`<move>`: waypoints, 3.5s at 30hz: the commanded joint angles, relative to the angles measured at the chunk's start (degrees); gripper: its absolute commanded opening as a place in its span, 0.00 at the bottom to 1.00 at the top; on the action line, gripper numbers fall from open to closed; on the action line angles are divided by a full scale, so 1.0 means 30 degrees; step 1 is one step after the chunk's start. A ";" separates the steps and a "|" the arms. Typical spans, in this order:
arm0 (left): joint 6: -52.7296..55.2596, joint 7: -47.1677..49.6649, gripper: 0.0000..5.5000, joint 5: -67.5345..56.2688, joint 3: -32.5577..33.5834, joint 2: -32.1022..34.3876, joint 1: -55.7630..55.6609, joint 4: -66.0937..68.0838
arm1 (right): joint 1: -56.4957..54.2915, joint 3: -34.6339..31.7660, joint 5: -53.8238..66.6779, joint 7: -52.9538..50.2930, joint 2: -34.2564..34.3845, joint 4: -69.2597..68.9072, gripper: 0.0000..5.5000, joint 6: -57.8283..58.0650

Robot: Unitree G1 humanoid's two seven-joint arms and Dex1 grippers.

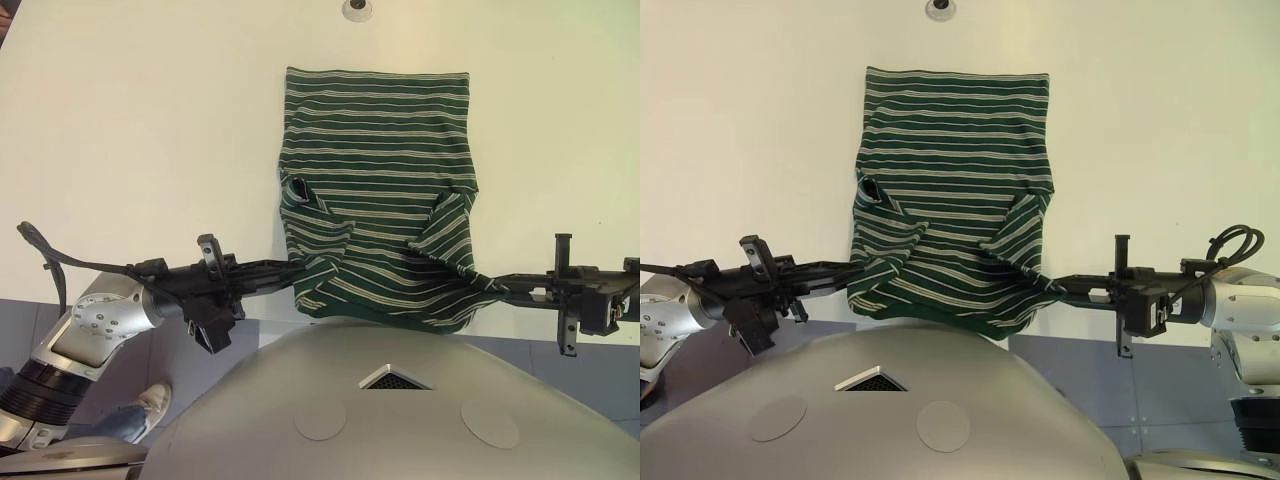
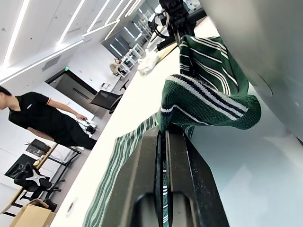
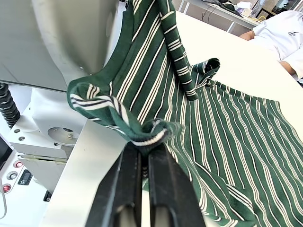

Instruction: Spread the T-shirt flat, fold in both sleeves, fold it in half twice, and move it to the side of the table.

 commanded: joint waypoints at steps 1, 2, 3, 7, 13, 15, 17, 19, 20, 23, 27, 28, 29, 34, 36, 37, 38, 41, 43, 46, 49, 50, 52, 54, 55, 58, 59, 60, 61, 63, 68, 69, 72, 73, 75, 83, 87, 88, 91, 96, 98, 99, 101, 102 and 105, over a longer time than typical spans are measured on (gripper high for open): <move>0.0709 -0.0178 0.00 0.0708 0.0245 -0.0582 -0.0674 0.0332 | -0.0307 -0.0176 -0.0156 0.0080 0.0194 -0.0085 0.00 0.0070; 0.0936 -0.0172 0.00 0.1081 0.0197 -0.0887 -0.0999 0.0640 | -0.0618 -0.0061 -0.0471 -0.0108 0.0300 0.0077 0.00 0.0125; 0.1218 -0.0138 0.00 0.1540 0.0114 -0.1284 -0.1331 0.0855 | -0.0972 0.0082 -0.0737 -0.0294 0.0417 0.0236 0.00 0.0204; 0.1955 0.0089 0.00 0.2709 0.0013 -0.2608 -0.2401 0.1585 | -0.2517 0.0479 -0.2307 -0.1578 0.1243 0.1144 0.00 0.0391; 0.4447 0.1240 0.00 0.3392 0.0669 -0.4903 -0.4653 0.2874 | -0.5965 0.1109 -0.5787 -0.4977 0.2876 0.3280 0.00 0.0609; 0.5572 0.1810 0.00 0.4047 0.0901 -0.5684 -0.5651 0.3762 | -0.6854 0.1346 -0.6827 -0.5926 0.3169 0.3839 0.00 0.0710; 0.7011 0.2588 0.00 0.4840 0.0998 -0.6666 -0.6884 0.4907 | -0.8579 0.1676 -0.9107 -0.7690 0.3552 0.5057 0.00 0.0954; 0.8056 0.3330 0.00 0.5814 0.0971 -0.7480 -0.7963 0.6119 | -0.9971 0.2194 -1.0774 -0.9004 0.3843 0.6211 0.00 0.0989; 0.8475 0.3545 0.00 0.6113 0.0899 -0.7812 -0.8485 0.6776 | -1.0554 0.2454 -1.1490 -0.9600 0.4008 0.6648 0.00 0.1004; 0.9505 0.3787 0.00 0.6375 0.0765 -0.8575 -0.9806 0.8695 | -1.2247 0.3071 -1.3249 -1.1438 0.4491 0.8109 0.00 0.1037; 1.0212 0.4183 0.00 0.6408 0.1003 -0.9293 -1.1217 1.0863 | -1.4338 0.3850 -1.5224 -1.3929 0.5184 1.0072 0.00 0.1291; 1.0299 0.4357 0.00 0.6481 0.1045 -0.9432 -1.1527 1.1329 | -1.4834 0.4071 -1.5636 -1.4484 0.5371 1.0501 0.00 0.1419; 1.0375 0.4571 0.00 0.6557 0.1080 -0.9624 -1.1872 1.1826 | -1.5403 0.4260 -1.6091 -1.5138 0.5595 1.1036 0.00 0.1631; 1.0877 0.5803 0.00 0.7418 0.0845 -1.0456 -1.3882 1.4529 | -1.7526 0.5299 -1.7399 -1.7268 0.6536 1.3387 0.00 0.2191; 1.0802 0.5937 0.00 0.7660 0.0546 -1.0897 -1.4662 1.5497 | -1.7760 0.5588 -1.7567 -1.7589 0.6603 1.3934 0.00 0.2166; 1.0719 0.5953 0.00 0.7771 0.0378 -1.1046 -1.4893 1.5780 | -1.7797 0.5711 -1.7607 -1.7716 0.6586 1.4064 0.00 0.2128; 1.0653 0.5913 0.00 0.7819 0.0237 -1.1207 -1.5053 1.5992 | -1.7800 0.5855 -1.7646 -1.7762 0.6596 1.4088 0.00 0.2108; 1.0498 0.5755 0.00 0.7971 -0.0121 -1.1608 -1.5469 1.6452 | -1.7772 0.6185 -1.7745 -1.7964 0.6584 1.4146 0.00 0.2181; 1.0491 0.5599 0.00 0.7922 -0.0246 -1.1776 -1.5703 1.6406 | -1.7738 0.6185 -1.7684 -1.8201 0.6542 1.4107 0.00 0.2452; 1.0629 0.5412 0.00 0.7788 -0.0292 -1.1929 -1.6189 1.6280 | -1.7662 0.5819 -1.7336 -1.8474 0.6579 1.3902 0.00 0.2966; 1.0571 0.5483 0.00 0.7728 -0.0117 -1.1903 -1.6642 1.6595 | -1.7517 0.5462 -1.6618 -1.8316 0.6527 1.3244 0.00 0.3276; 1.0491 0.5545 0.00 0.7699 -0.0042 -1.1888 -1.6877 1.6825 | -1.7503 0.5333 -1.6396 -1.8292 0.6512 1.3048 0.00 0.3371; 1.0336 0.5601 0.00 0.7543 0.0141 -1.1913 -1.7411 1.7342 | -1.7538 0.5145 -1.6011 -1.8221 0.6521 1.2754 0.00 0.3580; 1.0191 0.5580 0.00 0.7374 0.0298 -1.1967 -1.7885 1.7777 | -1.7495 0.4942 -1.5638 -1.8103 0.6539 1.2364 0.00 0.3797; 1.0125 0.5512 0.00 0.7258 0.0364 -1.2003 -1.8071 1.7922 | -1.7423 0.4821 -1.5383 -1.7990 0.6486 1.2084 0.00 0.3917; 0.9852 0.5502 0.00 0.7221 0.0414 -1.2061 -1.8573 1.8681 | -1.7412 0.4586 -1.5071 -1.7901 0.6226 1.1890 0.00 0.4108; 0.9768 0.5535 0.00 0.7236 0.0402 -1.2098 -1.8715 1.8955 | -1.7454 0.4570 -1.5100 -1.7918 0.6179 1.1965 0.00 0.4157; 0.9700 0.5555 0.00 0.7243 0.0385 -1.2157 -1.8845 1.9198 | -1.7475 0.4590 -1.5152 -1.7960 0.6126 1.2041 0.00 0.4200; 0.9634 0.5533 0.00 0.7244 0.0355 -1.2227 -1.8983 1.9449 | -1.7493 0.4618 -1.5178 -1.7980 0.6099 1.2079 0.00 0.4252; 0.9480 0.5543 0.00 0.7295 0.0288 -1.2376 -1.9231 1.9957 | -1.7501 0.4675 -1.5186 -1.7982 0.6080 1.2069 0.00 0.4330; 0.9100 0.5513 0.00 0.7373 0.0181 -1.2803 -1.9696 2.1068 | -1.7429 0.4659 -1.5095 -1.7861 0.5996 1.1860 0.00 0.4519; 0.9016 0.5350 0.00 0.7233 0.0205 -1.2940 -1.9776 2.1323 | -1.7386 0.4684 -1.5116 -1.7841 0.5979 1.1876 0.00 0.4554; 0.8773 0.4985 0.00 0.6839 0.0338 -1.3251 -1.9985 2.2315 | -1.7405 0.4960 -1.5347 -1.7887 0.6126 1.2142 0.00 0.4597; 0.8684 0.4917 0.00 0.6769 0.0345 -1.3333 -2.0066 2.2701 | -1.7399 0.5049 -1.5421 -1.7935 0.6168 1.2221 0.00 0.4596; 0.8473 0.4706 0.00 0.6574 0.0416 -1.3513 -2.0220 2.3429 | -1.7343 0.5197 -1.5529 -1.8018 0.6217 1.2230 0.00 0.4642; 0.8291 0.4184 0.05 0.6669 0.0442 -1.4162 -2.1019 2.6406 | -1.7146 0.5908 -1.6145 -1.8277 0.6476 1.2667 0.00 0.4716; 0.8728 0.5158 0.16 0.7375 0.0220 -1.4119 -2.1771 2.7804 | -1.7562 0.6208 -1.6216 -1.8544 0.6827 1.3644 0.14 0.4700; 0.8869 0.5335 0.19 0.7442 0.0232 -1.4174 -2.1960 2.8108 | -1.7693 0.6236 -1.6182 -1.8642 0.6957 1.3957 0.18 0.4672; 0.9351 0.5649 0.30 0.7294 0.0447 -1.4442 -2.2550 2.8980 | -1.8202 0.6139 -1.5777 -1.8838 0.7474 1.4882 0.29 0.4605; 1.0585 0.6390 0.47 0.6279 0.1738 -1.4878 -2.3557 2.9798 | -1.9669 0.4540 -1.3016 -1.8315 0.8850 1.7475 0.47 0.4800; 1.1030 0.6315 0.53 0.5980 0.2149 -1.5057 -2.3834 2.9975 | -2.0386 0.3579 -1.1264 -1.7574 0.9694 1.8688 0.54 0.5154; 1.1248 0.6271 0.56 0.5775 0.2392 -1.5141 -2.3965 3.0040 | -2.0710 0.3142 -1.0559 -1.7297 1.0013 1.9251 0.57 0.5346; 1.1874 0.6396 0.62 0.5228 0.3074 -1.5253 -2.4309 3.0195 | -2.1342 0.2394 -0.9595 -1.7112 1.0413 2.0320 0.63 0.5699; 1.2301 0.6776 0.65 0.4882 0.3517 -1.5253 -2.4550 3.0296 | -2.1589 0.2203 -0.9495 -1.7275 1.0477 2.0778 0.67 0.5679; 1.2542 0.7039 0.73 0.3328 0.5188 -1.5181 -2.5092 2.9980 | -2.1753 0.1890 -0.9519 -1.7522 1.0272 2.0734 0.78 0.4962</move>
